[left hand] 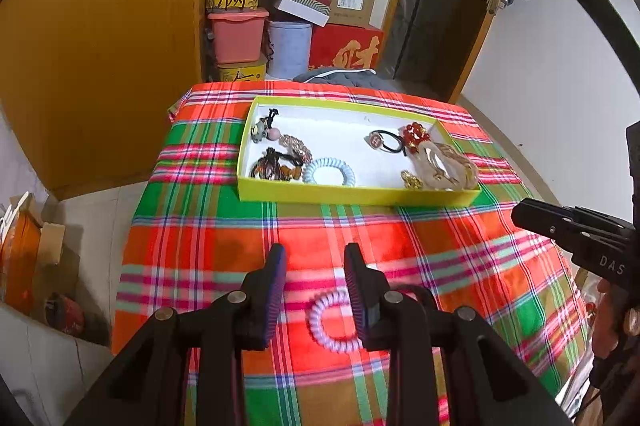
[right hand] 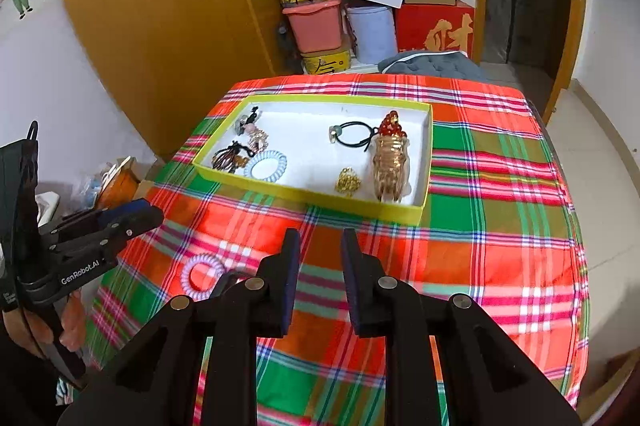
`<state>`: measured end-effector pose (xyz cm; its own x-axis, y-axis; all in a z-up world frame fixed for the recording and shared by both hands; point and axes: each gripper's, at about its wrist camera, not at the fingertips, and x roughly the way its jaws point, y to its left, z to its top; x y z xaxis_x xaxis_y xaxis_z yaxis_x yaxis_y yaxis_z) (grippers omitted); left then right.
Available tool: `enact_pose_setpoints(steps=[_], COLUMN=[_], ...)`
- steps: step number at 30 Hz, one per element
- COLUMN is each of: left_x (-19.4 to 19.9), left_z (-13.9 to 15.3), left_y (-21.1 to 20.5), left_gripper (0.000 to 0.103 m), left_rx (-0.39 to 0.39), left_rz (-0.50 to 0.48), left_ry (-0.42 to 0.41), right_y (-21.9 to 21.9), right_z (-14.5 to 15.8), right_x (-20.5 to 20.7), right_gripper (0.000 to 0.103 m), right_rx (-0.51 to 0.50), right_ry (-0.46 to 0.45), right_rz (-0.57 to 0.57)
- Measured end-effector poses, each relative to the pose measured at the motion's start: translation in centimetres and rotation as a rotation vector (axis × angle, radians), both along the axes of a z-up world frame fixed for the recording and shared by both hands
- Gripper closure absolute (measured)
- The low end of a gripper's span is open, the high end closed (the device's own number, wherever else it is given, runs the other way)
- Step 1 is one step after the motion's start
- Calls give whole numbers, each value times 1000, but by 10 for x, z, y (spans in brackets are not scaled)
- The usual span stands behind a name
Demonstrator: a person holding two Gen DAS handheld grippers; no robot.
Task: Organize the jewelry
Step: 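Grasp the lavender coil hair tie with the left tool while the right tool grasps the black watch band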
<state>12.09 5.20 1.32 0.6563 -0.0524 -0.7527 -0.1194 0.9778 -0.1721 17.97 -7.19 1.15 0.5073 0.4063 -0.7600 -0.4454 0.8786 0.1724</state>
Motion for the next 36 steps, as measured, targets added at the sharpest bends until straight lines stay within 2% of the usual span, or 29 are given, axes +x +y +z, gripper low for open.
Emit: enact_pose_setpoints(steps=[18, 29, 36], left_x=[-36, -43, -44], left_z=[-16, -34, -38], left_y=[-1, 2, 10], left_gripper=[73, 73, 73], left_rx=[-41, -72, -85], left_rz=[20, 32, 44], left_ry=[33, 70, 75], right_y=[-4, 21, 39], right_z=[-17, -46, -67], right_x=[-27, -34, -27], right_gripper=[80, 80, 80], right_rx=[10, 10, 25], right_ry=[58, 145, 224], right_rz=[10, 59, 46])
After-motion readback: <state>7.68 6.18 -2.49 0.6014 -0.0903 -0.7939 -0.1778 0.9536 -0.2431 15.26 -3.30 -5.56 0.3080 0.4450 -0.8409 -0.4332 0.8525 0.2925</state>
